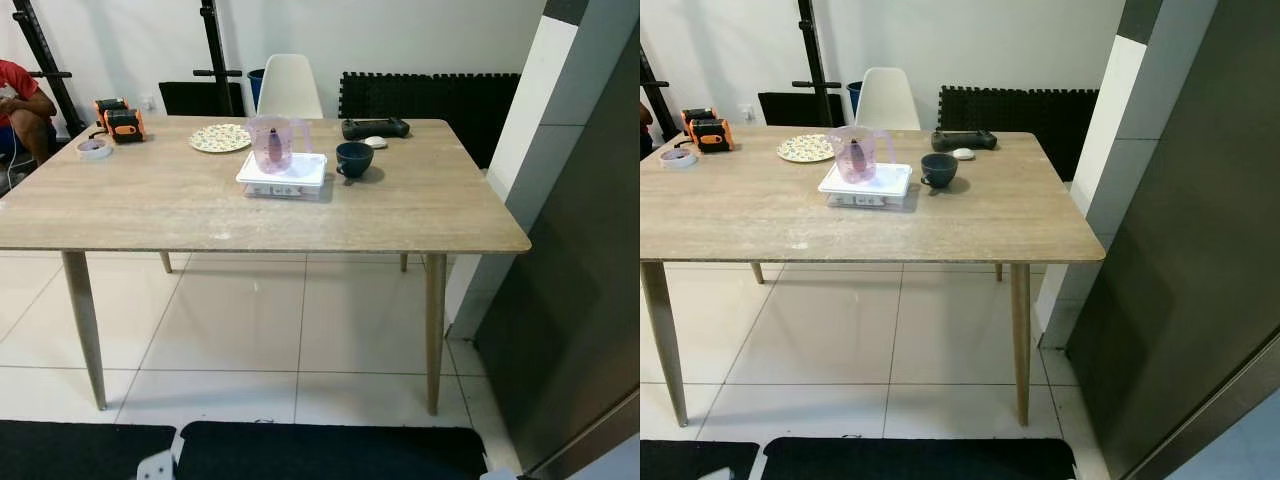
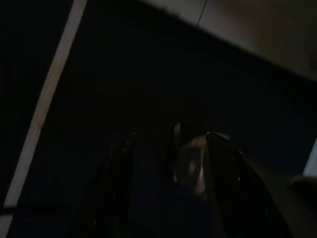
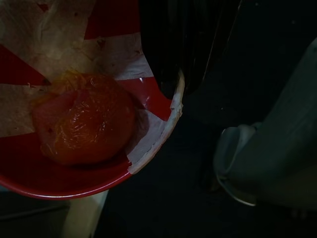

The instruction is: Restocking fridge

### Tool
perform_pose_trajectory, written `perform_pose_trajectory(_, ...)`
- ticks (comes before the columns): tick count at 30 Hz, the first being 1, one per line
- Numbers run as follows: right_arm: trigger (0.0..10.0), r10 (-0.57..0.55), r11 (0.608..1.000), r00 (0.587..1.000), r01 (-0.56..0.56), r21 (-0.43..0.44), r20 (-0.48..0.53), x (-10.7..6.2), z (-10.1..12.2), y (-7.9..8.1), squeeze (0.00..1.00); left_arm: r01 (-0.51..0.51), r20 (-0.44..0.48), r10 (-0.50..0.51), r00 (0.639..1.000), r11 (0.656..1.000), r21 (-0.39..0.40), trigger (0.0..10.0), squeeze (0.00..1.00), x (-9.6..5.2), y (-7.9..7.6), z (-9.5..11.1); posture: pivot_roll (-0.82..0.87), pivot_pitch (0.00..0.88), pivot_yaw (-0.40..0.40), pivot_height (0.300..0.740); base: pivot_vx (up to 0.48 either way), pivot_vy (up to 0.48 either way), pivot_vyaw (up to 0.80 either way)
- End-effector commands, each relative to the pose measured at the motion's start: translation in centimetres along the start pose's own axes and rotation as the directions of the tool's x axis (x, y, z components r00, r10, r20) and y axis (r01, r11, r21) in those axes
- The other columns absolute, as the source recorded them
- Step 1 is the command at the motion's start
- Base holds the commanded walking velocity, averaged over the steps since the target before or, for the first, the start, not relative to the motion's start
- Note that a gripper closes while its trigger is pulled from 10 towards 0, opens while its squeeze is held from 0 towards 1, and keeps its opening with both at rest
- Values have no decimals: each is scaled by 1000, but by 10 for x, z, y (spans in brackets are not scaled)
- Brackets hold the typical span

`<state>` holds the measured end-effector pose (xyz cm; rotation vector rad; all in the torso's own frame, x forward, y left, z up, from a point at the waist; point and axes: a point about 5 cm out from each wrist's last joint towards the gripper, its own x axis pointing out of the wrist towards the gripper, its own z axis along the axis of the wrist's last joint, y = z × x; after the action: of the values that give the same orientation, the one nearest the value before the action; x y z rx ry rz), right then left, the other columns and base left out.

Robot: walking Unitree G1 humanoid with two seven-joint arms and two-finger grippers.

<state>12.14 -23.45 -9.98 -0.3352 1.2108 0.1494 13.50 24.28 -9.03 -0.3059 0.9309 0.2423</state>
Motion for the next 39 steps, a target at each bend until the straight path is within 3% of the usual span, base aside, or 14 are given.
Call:
perform_pose_trajectory(1, 10000, -6, 1000, 1000, 6, -23, 8, -1, 4, -6, 0, 16, 11, -16, 1000, 1000, 9, 10000, 0, 2, -7, 2, -71, 0, -51, 740, 0, 0, 0)
perform_pose_trajectory(6, 10000, -5, 1000, 1000, 5, 2, 0, -1, 2, -11, 0, 42, 20, -41, 999, 999, -23, 10000, 0, 2, -11, 1, -86, 0, -57, 740, 0, 0, 0)
perform_pose_trajectory(12, 10000, -18, 1000, 1000, 18, 8, -13, -3, 1, -18, 0, 70, -37, -70, 997, 997, 20, 10000, 0, 1, -17, -15, -91, 0, -65, 740, 0, 0, 0)
perform_pose_trajectory(17, 10000, -58, 998, 998, 58, 24, -14, -4, 4, -27, 0, 110, -70, -105, 992, 992, 64, 10000, 0, 1, -24, -21, -79, 0, -54, 740, 0, -472, 0)
perform_pose_trajectory(31, 10000, -82, 997, 994, 82, 0, -68, -5, 0, -34, 0, 119, -53, -117, 992, 992, 31, 10000, 0, 3, -30, -18, -91, 0, -51, 740, 0, -476, 0)
perform_pose_trajectory(39, 10000, -70, 998, 986, 69, -13, -150, -8, -22, -33, 0, 126, -83, -123, 989, 991, 36, 10000, 0, 3, -37, -23, -97, 0, -50, 740, 0, -240, -710)
